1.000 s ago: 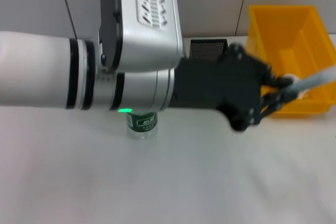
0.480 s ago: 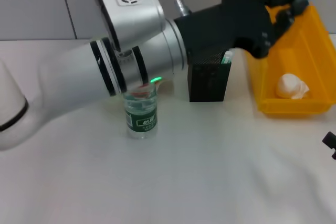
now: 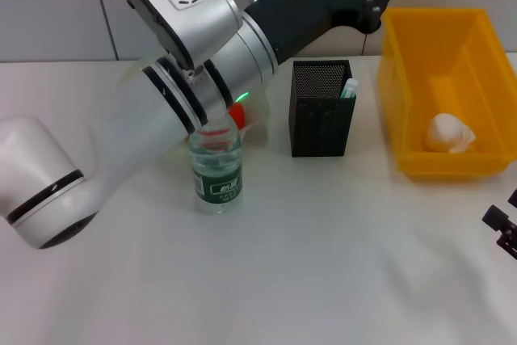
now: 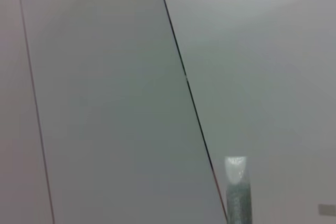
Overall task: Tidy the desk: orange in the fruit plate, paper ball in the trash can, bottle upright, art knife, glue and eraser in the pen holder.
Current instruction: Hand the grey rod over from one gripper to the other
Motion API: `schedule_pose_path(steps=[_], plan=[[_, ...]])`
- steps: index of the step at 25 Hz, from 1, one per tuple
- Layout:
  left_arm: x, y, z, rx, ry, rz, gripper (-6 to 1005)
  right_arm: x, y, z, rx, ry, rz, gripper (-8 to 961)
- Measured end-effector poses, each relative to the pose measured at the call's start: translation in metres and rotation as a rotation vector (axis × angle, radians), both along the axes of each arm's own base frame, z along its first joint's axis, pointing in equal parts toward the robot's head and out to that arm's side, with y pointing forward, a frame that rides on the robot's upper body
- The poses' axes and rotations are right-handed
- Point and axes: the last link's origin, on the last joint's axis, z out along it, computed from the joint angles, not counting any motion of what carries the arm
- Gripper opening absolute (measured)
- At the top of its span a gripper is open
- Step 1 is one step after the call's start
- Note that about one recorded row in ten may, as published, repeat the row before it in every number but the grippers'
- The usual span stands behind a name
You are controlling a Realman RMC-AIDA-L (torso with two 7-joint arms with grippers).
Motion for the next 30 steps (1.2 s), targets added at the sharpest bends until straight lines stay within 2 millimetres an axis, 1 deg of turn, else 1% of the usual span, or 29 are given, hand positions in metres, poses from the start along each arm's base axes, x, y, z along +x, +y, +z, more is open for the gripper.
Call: schedule_pose_path(steps=[5, 7, 13, 16, 18, 22, 28, 30], plan=[[-0.001, 0.005, 0.000, 0.031, -0.013, 0.027, 138, -0.003, 0.005, -0.002, -0.004, 0.004, 0.014, 586], [-0.004, 0.009, -0.001, 0.049, -0.002, 0.064, 138, -0.005, 0.007, -0.004, -0.009, 0.009, 0.020, 586], [-0.011, 0.011, -0.004, 0.037, 0.000, 0.098, 138, -0.007, 0.010, -0.005, -0.012, 0.012, 0.025, 586], [-0.010, 0.008, -0.006, -0.002, -0.022, 0.105, 138, -0.009, 0.008, 0.000, 0.012, 0.031, 0.042, 586], [-0.010, 0.007, -0.006, -0.024, -0.035, 0.108, 139, -0.011, 0.006, 0.007, 0.045, 0.051, 0.055, 586], [-0.012, 0.005, -0.007, -0.026, -0.033, 0.104, 139, -0.012, 0.003, 0.017, 0.108, 0.085, 0.063, 585], [-0.014, 0.009, -0.006, -0.021, -0.044, 0.125, 139, -0.014, 0.006, 0.014, 0.105, 0.091, 0.067, 585], [-0.015, 0.009, -0.005, -0.028, -0.055, 0.136, 139, -0.015, 0.004, 0.016, 0.126, 0.105, 0.074, 585]])
